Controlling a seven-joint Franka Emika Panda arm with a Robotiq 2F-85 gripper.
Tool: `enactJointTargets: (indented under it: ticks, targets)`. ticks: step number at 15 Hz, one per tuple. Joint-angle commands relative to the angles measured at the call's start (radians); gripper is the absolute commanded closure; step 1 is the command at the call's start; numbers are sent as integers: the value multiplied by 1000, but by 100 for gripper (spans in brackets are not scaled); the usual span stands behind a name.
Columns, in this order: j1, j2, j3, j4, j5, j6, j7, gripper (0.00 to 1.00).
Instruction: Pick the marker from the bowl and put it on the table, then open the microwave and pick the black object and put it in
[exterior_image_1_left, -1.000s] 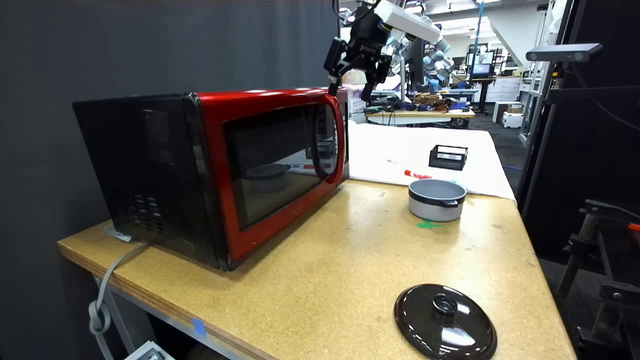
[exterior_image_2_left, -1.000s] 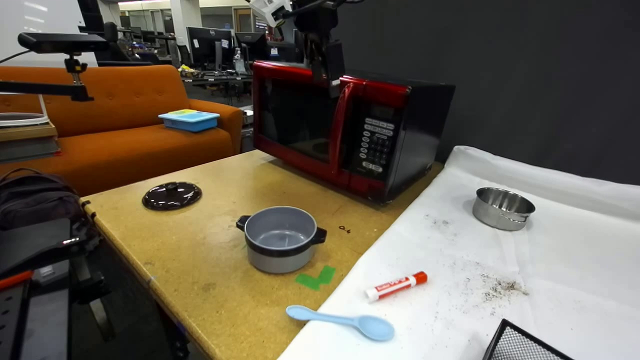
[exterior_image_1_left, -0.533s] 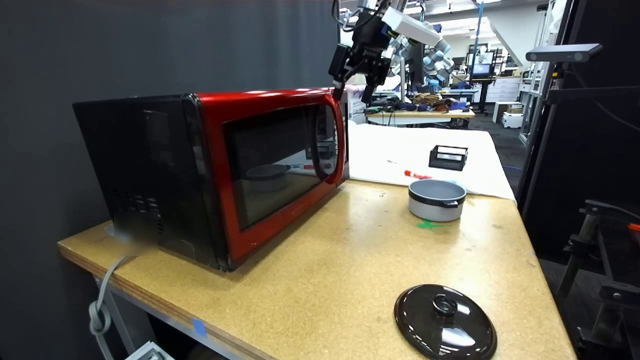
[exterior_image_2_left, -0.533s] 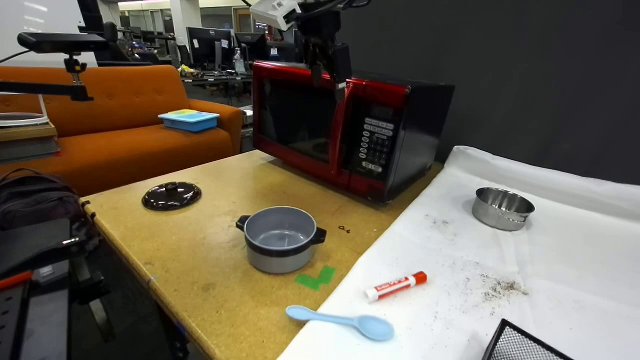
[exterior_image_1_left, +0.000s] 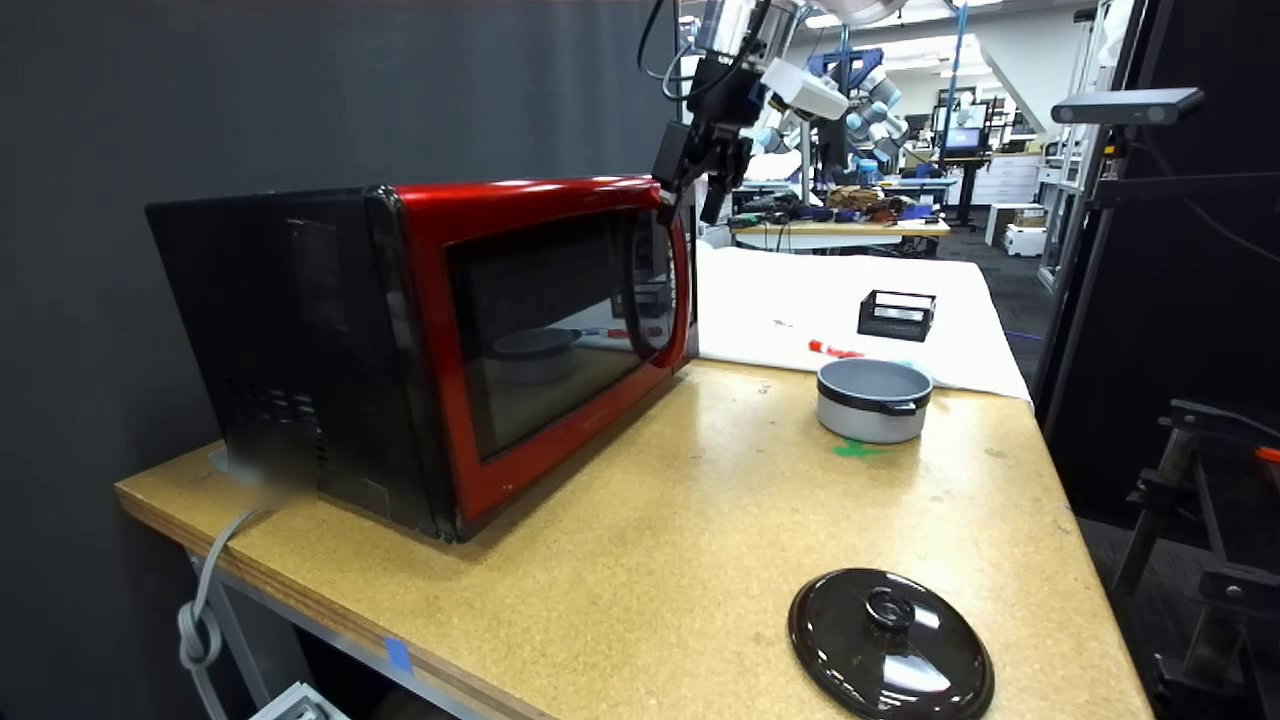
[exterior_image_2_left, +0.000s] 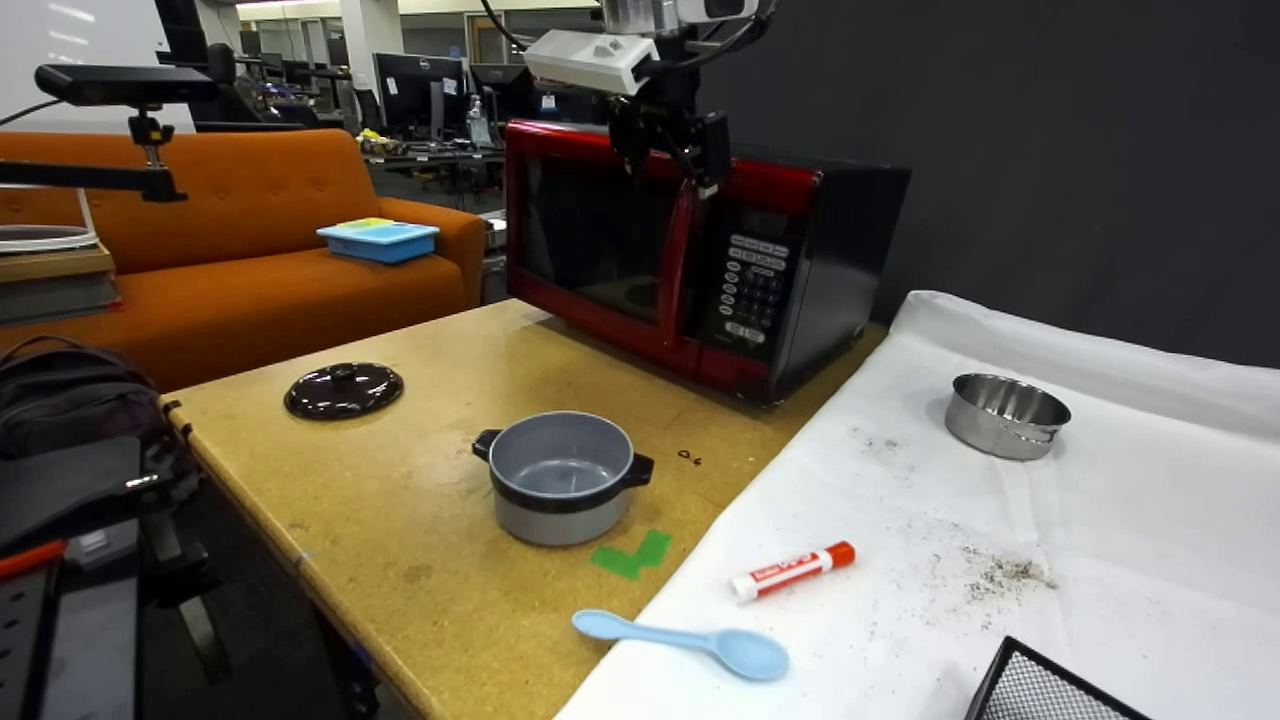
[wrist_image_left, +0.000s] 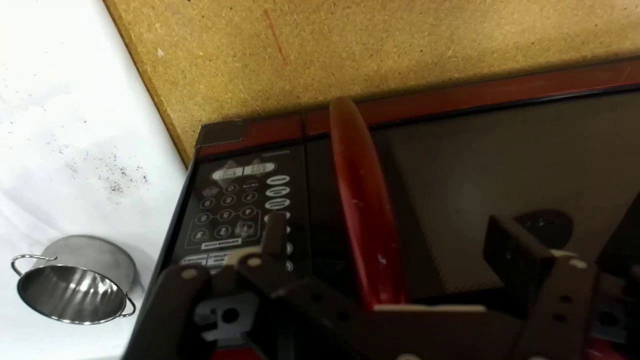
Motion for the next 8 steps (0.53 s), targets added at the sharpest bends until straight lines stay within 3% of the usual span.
enactJointTargets:
  ticks: [1,2,8]
  targets:
    - [-40,44,32,51,18,0,-74,14]
    - [-47,53,34,57,21,0,-87,26]
    - [-80,69,58,69,42,-4,-148,69]
